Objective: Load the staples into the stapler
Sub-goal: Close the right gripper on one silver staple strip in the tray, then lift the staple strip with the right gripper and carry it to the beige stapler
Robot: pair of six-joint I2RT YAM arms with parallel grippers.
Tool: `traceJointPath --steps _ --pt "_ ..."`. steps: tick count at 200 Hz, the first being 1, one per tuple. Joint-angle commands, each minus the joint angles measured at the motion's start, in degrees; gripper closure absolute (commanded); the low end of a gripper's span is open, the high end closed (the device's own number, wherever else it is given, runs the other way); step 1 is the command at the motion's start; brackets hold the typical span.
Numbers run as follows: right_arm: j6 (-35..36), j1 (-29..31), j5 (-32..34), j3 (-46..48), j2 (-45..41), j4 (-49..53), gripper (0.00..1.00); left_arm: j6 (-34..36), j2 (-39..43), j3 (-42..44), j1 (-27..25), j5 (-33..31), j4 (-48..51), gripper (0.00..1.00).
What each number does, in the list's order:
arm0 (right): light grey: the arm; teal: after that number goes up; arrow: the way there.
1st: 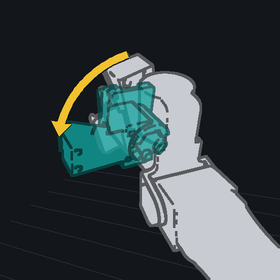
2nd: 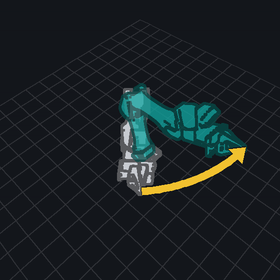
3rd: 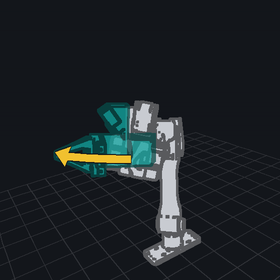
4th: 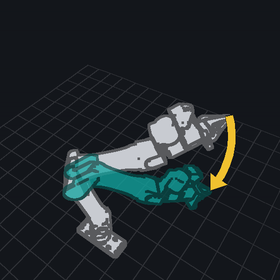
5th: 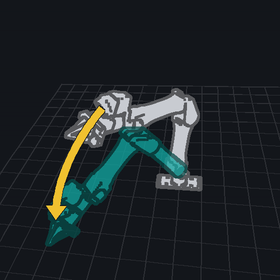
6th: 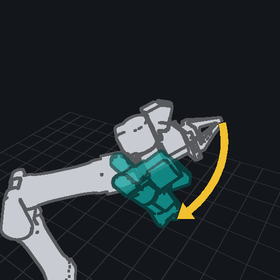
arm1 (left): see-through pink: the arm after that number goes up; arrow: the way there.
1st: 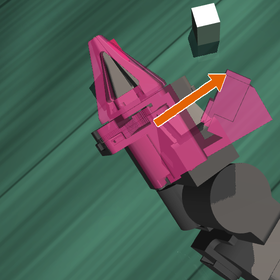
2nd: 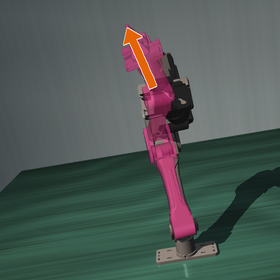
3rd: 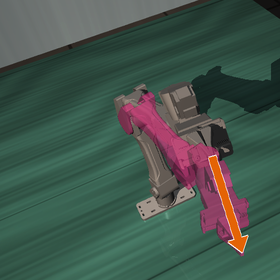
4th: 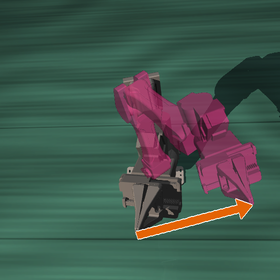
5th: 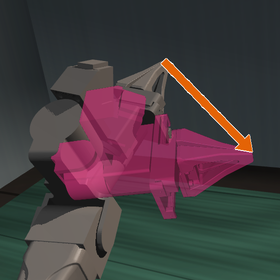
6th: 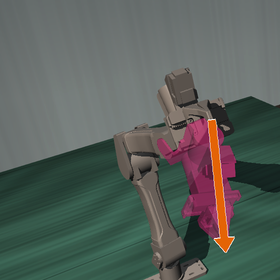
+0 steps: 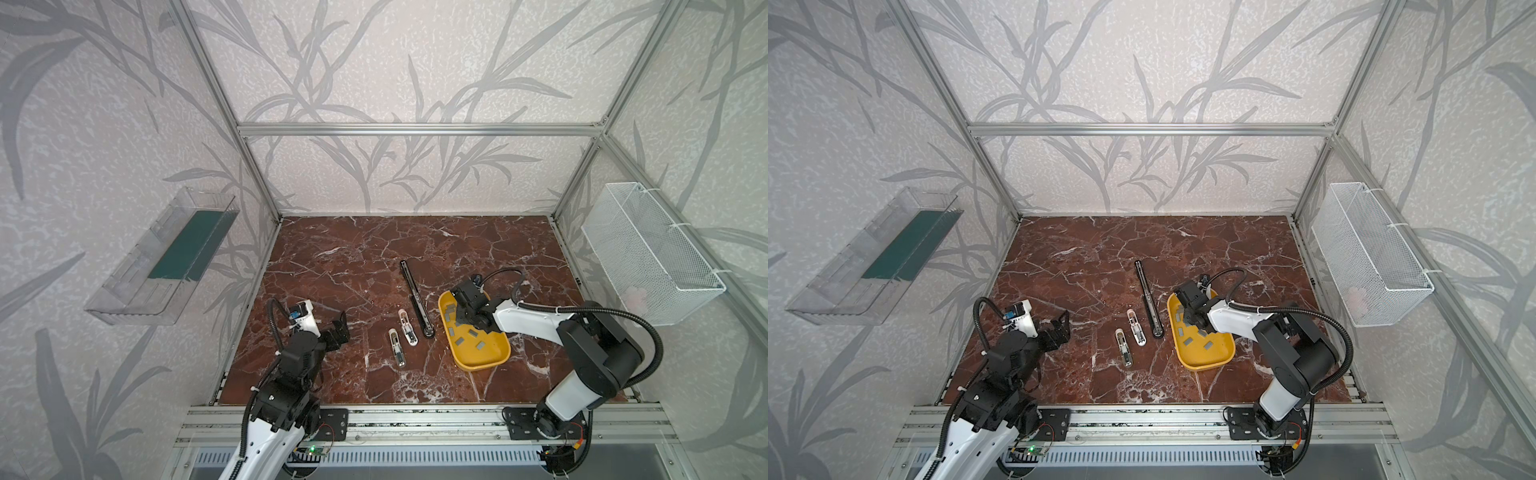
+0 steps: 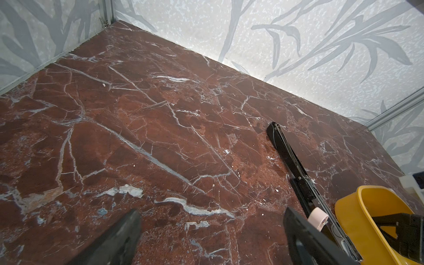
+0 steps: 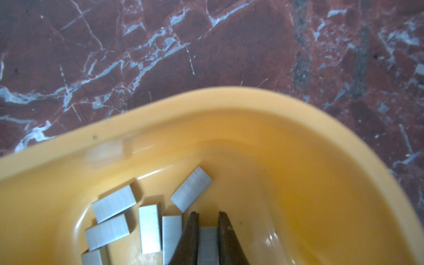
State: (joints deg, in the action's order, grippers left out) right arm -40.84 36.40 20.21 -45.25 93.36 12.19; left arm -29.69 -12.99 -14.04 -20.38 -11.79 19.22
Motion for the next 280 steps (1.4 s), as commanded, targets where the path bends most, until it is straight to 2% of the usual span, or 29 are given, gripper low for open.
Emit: traceJointPath --steps 1,23,43,56,72,80,92,105,121,143,166,195,211,238,280 --pt "0.2 -0.1 -1.4 1.0 -3.9 5.4 0.83 -4.0 -1.3 -3.6 0.1 -2.9 3.2 0.02" --pt "0.3 0.7 -1.8 1.3 -8.4 6.7 0.83 -8.7 -3.6 -9.5 0.1 0.7 3.2 0.01" --pt "0.6 2.3 -1.8 1.5 -12.8 8.2 0.83 -10.0 -7.3 -12.1 0.1 5.7 -5.1 0.01" --pt "0.8 3.5 -1.4 1.7 -16.1 9.7 0.83 -12.0 -11.1 -13.0 0.2 3.2 -9.0 0.01" --pt "1.1 4.8 -1.1 1.1 -20.8 12.7 0.84 -17.2 -16.9 -15.0 1.4 -2.8 -8.0 0.01" --pt "1.5 5.7 -0.6 0.8 -23.3 14.1 0.84 -20.8 -18.9 -14.7 3.1 -1.6 -8.9 0.01" --pt "2.5 7.1 0.0 0.2 -27.1 15.4 0.84 -23.7 -21.3 -11.4 4.4 2.2 -15.6 0.01" --pt "3.9 8.7 0.0 -0.9 -30.4 15.5 0.84 -22.1 -23.8 -7.5 4.4 4.4 -25.3 0.01" --pt "8.2 11.3 0.3 -3.0 -32.7 14.1 0.84 -15.5 -27.2 -4.2 4.5 3.3 -33.1 0.04" --pt "13.9 15.8 4.0 -7.2 -31.3 11.4 0.84 -15.1 -30.7 -2.4 4.5 -0.7 -34.4 0.04" --pt "16.8 20.8 7.5 -9.3 -27.3 6.6 0.84 -14.0 -33.8 -0.7 4.5 1.6 -40.4 0.04" --pt "19.2 28.7 9.3 -5.9 -23.5 -2.7 0.84 -13.4 -37.9 -1.5 4.5 2.6 -42.7 0.03" --pt "19.5 31.3 11.5 -4.7 -21.3 -4.6 0.85 -13.1 -39.5 -1.9 4.5 4.4 -43.8 0.03" --pt "18.1 33.0 10.4 -3.0 -17.8 -7.5 0.85 -13.1 -42.1 -2.2 4.5 6.2 -45.8 0.02" --pt "17.5 38.8 16.5 0.5 -14.5 -16.0 0.87 -14.3 -44.0 -2.2 4.5 6.3 -45.9 0.01"
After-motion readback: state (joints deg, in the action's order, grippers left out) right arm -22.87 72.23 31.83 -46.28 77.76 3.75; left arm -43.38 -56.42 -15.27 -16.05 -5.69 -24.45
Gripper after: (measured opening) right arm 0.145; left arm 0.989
